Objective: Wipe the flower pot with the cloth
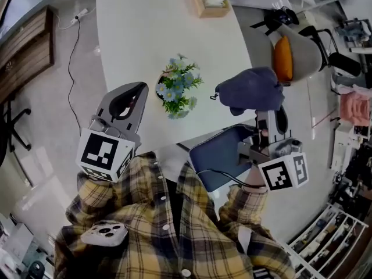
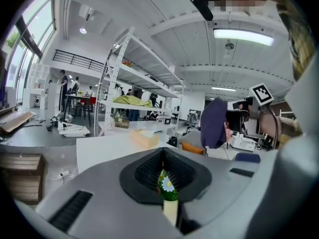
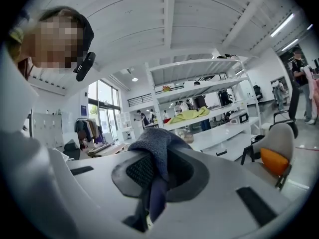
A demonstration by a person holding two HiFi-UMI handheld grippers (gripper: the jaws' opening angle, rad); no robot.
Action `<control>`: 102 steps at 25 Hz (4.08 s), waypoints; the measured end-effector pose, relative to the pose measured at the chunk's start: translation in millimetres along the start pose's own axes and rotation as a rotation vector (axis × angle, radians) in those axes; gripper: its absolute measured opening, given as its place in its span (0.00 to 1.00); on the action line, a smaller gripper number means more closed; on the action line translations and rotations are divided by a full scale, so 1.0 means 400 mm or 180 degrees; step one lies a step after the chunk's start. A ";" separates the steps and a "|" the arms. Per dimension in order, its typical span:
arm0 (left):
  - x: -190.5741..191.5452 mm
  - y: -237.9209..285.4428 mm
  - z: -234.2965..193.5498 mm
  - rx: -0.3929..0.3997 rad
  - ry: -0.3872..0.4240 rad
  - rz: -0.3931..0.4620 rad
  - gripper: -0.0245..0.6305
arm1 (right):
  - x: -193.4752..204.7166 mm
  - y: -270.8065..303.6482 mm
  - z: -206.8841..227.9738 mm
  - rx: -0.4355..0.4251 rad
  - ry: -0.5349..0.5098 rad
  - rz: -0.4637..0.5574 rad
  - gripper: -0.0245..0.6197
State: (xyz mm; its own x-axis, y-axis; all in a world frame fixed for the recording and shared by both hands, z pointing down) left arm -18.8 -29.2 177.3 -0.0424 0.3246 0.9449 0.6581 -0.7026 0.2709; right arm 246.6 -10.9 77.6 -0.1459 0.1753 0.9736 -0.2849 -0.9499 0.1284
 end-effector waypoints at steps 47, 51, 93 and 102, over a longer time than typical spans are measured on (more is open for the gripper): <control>0.448 0.185 0.025 0.0808 0.0541 -0.0621 0.56 | 0.684 0.161 -0.030 -0.0771 0.0755 -0.1461 0.09; 0.443 0.188 0.021 0.0779 0.0634 -0.0611 0.57 | 0.692 0.166 -0.046 -0.0804 0.0797 -0.1462 0.09; 0.452 0.195 0.037 0.0532 0.0776 -0.0771 0.60 | 0.670 0.295 0.019 -0.1066 0.0894 -0.1997 0.09; 0.457 0.171 0.024 0.0501 0.0882 -0.0830 0.49 | 0.657 0.372 0.003 -0.1635 0.0602 -0.2376 0.09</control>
State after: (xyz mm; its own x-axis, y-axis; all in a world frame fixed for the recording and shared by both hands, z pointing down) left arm 25.7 -11.8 367.0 -0.4096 0.2810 0.8679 0.7045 -0.5070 0.4966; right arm 166.9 -106.6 352.7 0.1052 0.7781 0.6193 -0.7457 -0.3503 0.5668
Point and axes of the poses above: the fingertips, and each gripper's own axes: y forward along the fingers, z to its right, x out of its underside, the point moved 4 cm from there along -y, backward along the fingers, and after that the axes turned 1 degree about -y, right-handed, at the moved point
